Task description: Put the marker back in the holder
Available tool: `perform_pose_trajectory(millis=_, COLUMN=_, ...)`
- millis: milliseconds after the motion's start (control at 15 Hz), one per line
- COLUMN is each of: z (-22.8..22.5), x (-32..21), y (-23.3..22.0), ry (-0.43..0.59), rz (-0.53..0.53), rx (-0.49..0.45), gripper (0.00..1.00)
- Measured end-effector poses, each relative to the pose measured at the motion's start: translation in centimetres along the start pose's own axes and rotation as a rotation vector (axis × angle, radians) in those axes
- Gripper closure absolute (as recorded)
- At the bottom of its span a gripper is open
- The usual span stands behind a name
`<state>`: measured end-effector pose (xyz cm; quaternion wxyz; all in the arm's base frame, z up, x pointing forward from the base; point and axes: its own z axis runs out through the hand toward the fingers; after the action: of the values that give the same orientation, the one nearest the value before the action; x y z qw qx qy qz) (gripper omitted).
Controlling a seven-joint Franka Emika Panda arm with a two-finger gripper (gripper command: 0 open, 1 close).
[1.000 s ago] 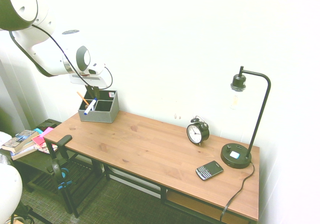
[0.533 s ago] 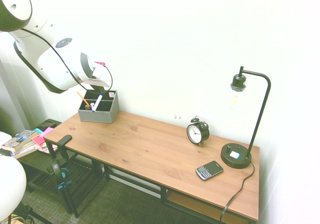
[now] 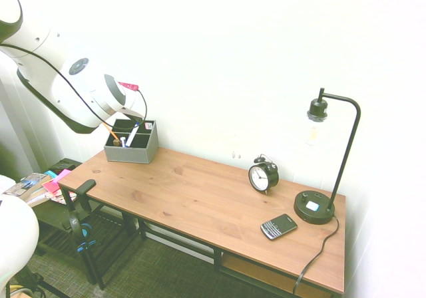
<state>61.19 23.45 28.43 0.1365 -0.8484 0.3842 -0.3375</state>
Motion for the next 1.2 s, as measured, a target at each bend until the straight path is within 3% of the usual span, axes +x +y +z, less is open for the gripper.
perform_pose_trajectory(millis=200, z=0.7, x=-0.2, y=0.1, ry=0.063, rz=-0.019, rx=0.037, gripper=1.00)
perform_pose_trajectory(millis=933, z=2.7, x=-0.9, y=0.7, ry=0.115, rz=0.028, rx=0.059, gripper=1.00)
perform_pose_trajectory(millis=1000, z=2.8, x=-1.2, y=0.8, ry=0.113, rz=0.025, rx=0.053, gripper=0.00)
perform_pose_trajectory(millis=1200, z=2.7, x=-1.7, y=1.4, ry=0.109, rz=0.021, rx=0.034, gripper=0.00)
